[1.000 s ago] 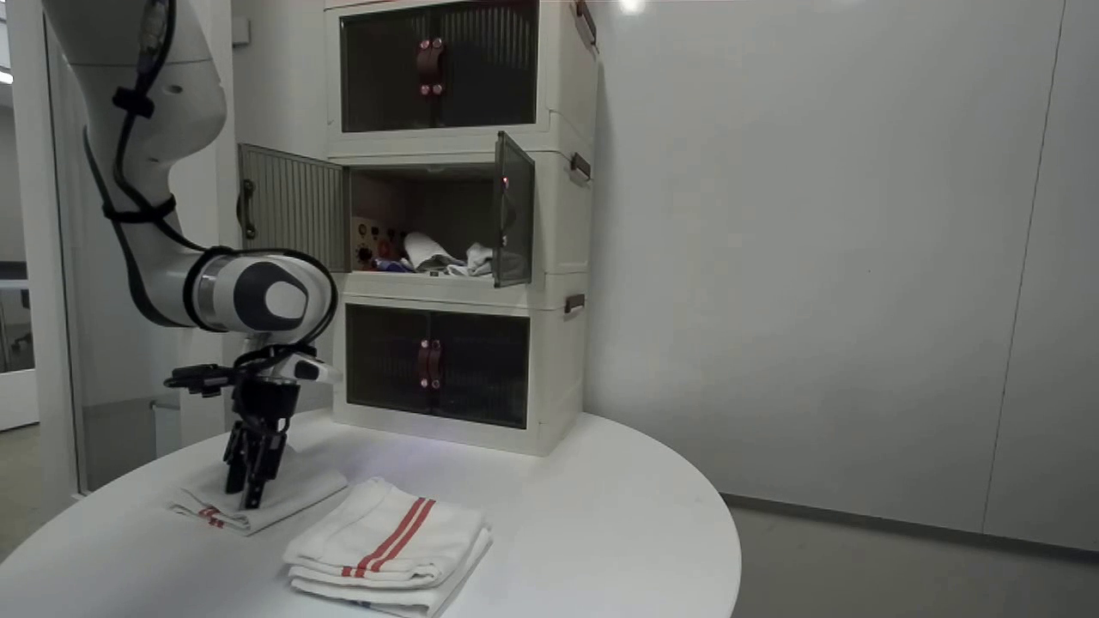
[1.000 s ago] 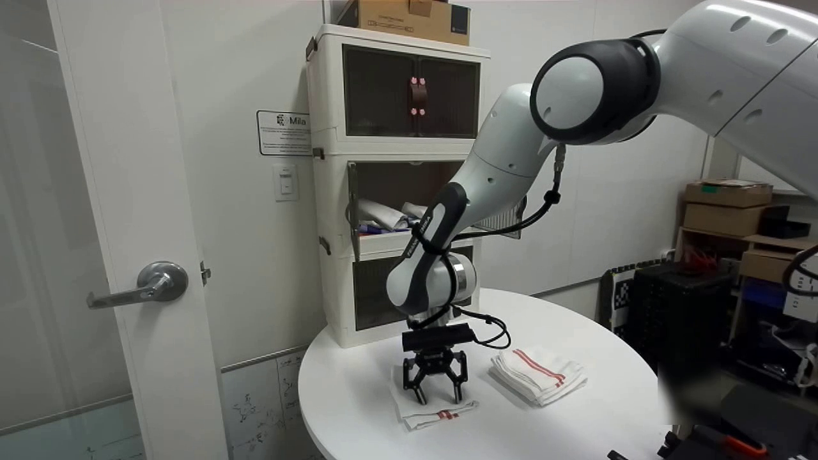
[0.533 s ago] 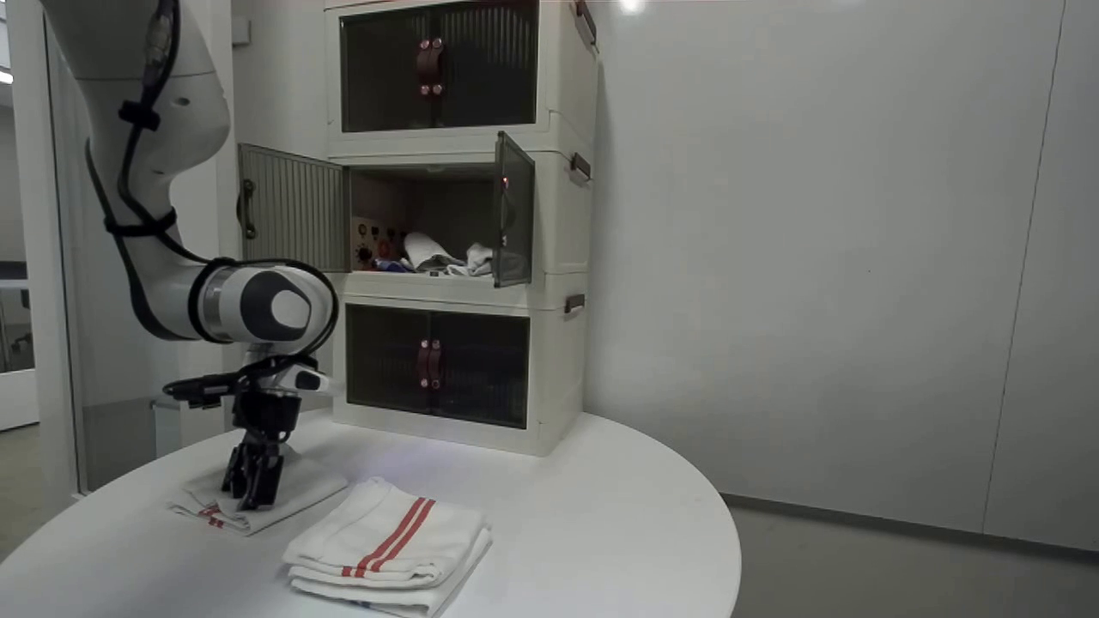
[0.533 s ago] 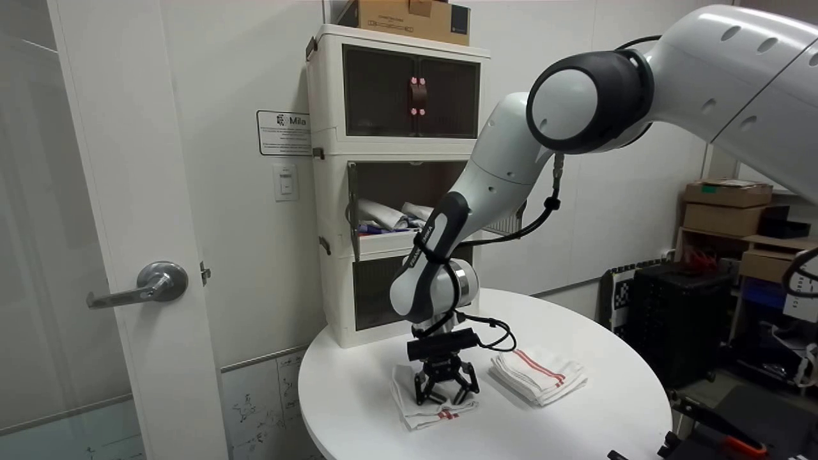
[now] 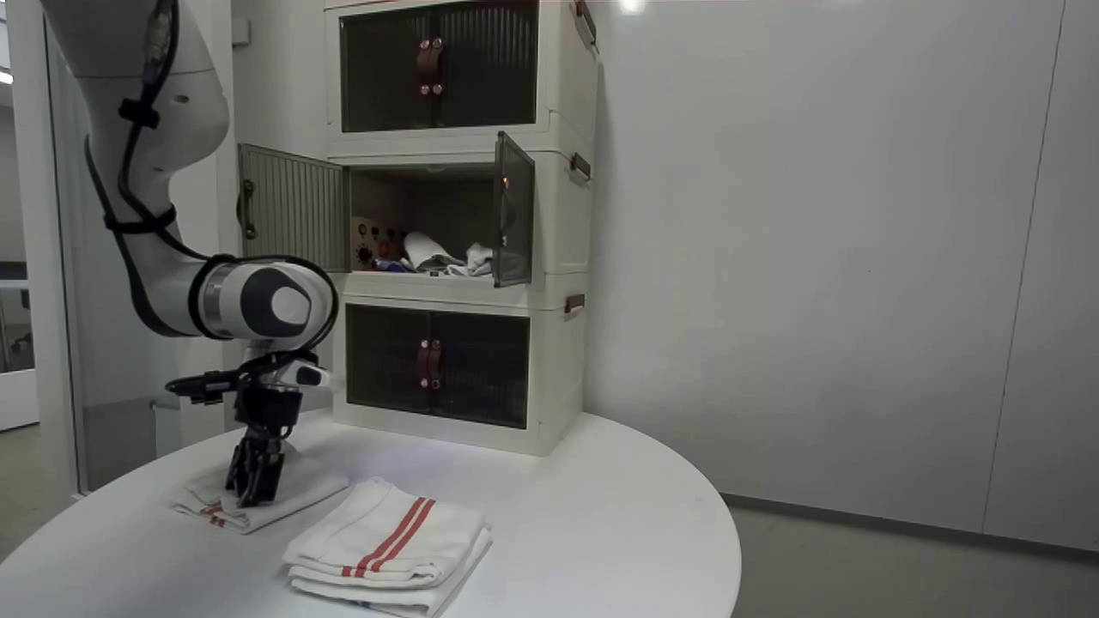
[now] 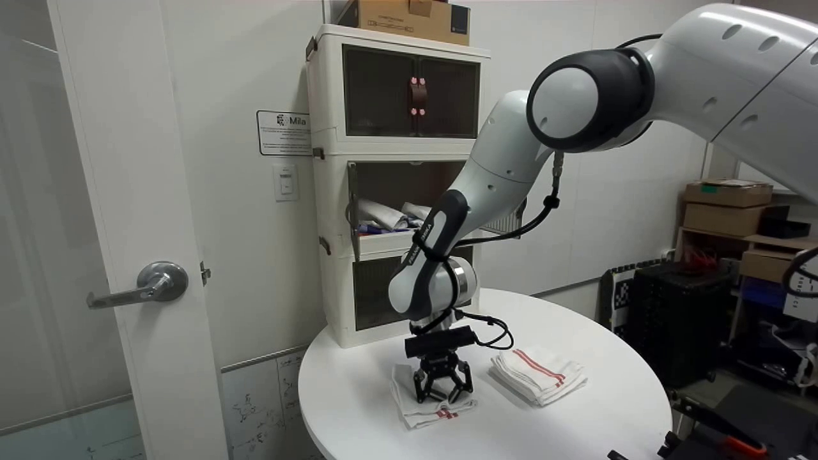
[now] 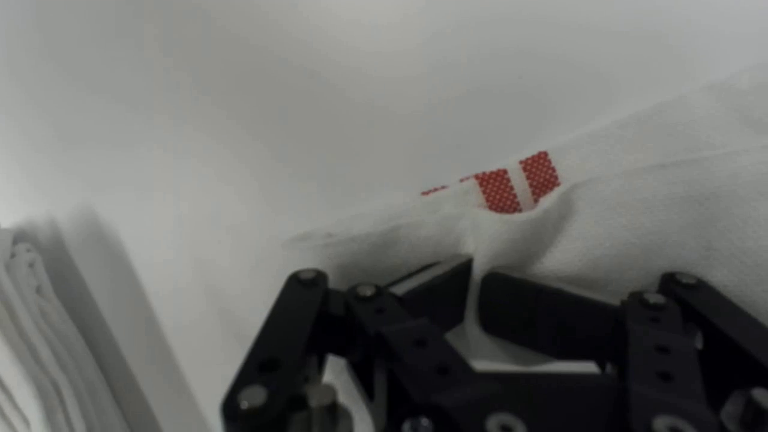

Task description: Pick up the white and red towel on the right and place it in the open cabinet

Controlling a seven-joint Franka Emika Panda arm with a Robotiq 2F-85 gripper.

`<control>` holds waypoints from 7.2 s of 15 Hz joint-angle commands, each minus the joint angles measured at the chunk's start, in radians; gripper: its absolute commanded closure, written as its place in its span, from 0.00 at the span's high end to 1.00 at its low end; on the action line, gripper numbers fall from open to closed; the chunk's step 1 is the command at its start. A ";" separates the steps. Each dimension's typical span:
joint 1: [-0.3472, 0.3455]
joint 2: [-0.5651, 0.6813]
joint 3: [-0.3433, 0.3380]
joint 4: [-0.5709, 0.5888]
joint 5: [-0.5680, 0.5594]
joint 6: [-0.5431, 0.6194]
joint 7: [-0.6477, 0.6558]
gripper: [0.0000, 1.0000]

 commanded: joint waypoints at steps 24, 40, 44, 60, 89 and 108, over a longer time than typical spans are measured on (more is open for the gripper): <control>-0.276 -0.469 0.006 -0.443 -0.077 -0.198 -0.560 1.00; -0.266 -0.094 0.005 -0.085 -0.131 -0.206 -0.462 0.96; -0.257 -0.068 -0.007 -0.069 -0.126 -0.153 -0.399 0.60; -0.267 -0.124 -0.006 -0.123 -0.116 -0.087 -0.391 0.30; -0.270 -0.665 0.071 -0.501 0.193 0.377 -0.356 0.03; 0.016 -0.537 -0.327 0.061 -0.727 0.548 0.422 0.03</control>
